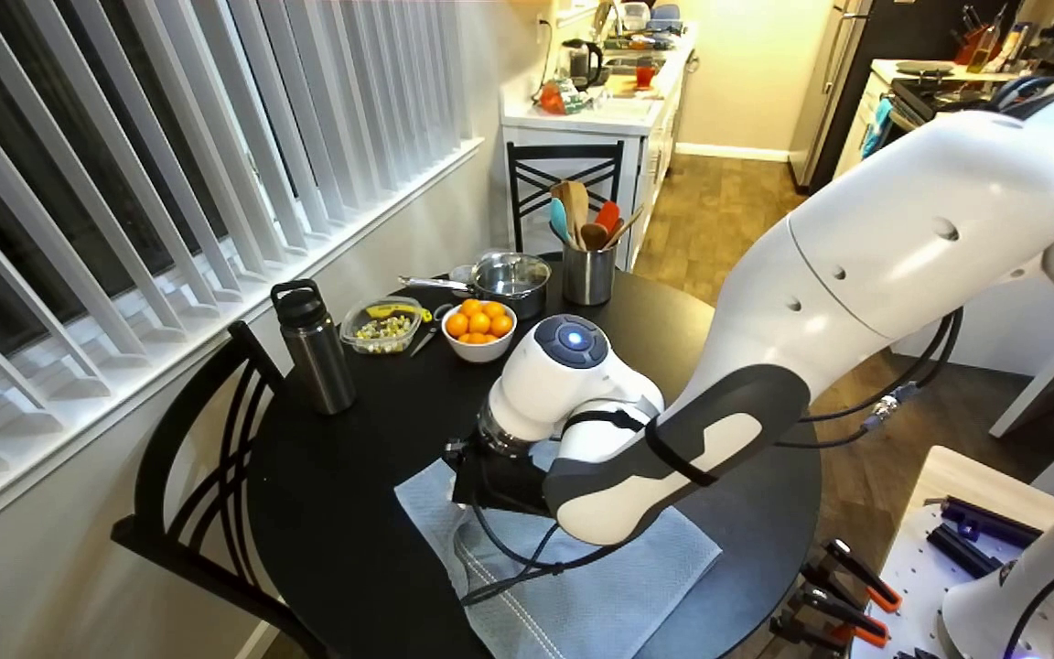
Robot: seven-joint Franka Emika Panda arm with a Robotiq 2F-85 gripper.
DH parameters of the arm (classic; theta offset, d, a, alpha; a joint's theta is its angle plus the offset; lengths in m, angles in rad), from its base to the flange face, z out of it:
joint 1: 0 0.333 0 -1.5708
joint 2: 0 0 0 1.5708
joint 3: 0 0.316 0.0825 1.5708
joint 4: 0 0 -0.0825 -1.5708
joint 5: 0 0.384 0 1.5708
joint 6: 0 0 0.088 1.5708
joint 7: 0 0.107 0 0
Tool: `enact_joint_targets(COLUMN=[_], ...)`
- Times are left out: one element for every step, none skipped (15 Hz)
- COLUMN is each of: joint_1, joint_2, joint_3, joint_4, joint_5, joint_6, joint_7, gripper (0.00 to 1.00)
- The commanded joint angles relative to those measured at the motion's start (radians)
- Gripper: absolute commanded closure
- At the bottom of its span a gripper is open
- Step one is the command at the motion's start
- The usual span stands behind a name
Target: Fold the towel on the table
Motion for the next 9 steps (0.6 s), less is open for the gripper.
enact_joint_targets(joint_1=[-0.023,-0.025,-0.029,-0.033,-0.040,-0.051,-0.058,-0.064,-0.070], joint_2=[0.059,0.073,0.086,0.104,0.118,0.133,0.145,0.155,0.165], joint_3=[0.030,0.035,0.041,0.046,0.056,0.064,0.070,0.074,0.077], joint_4=[0.089,0.109,0.127,0.147,0.165,0.178,0.190,0.199,0.208], joint_5=[-0.017,-0.016,-0.013,-0.011,-0.006,-0.003,-0.001,-0.001,0.000], joint_6=[0.005,0.007,0.009,0.007,0.007,0.010,0.009,0.012,0.013], joint_7=[0.010,0.006,0.002,0.001,-0.005,-0.010,-0.013,-0.014,-0.014], gripper=[0.97,0.97,0.97,0.97,0.97,0.97,0.97,0.97,0.97])
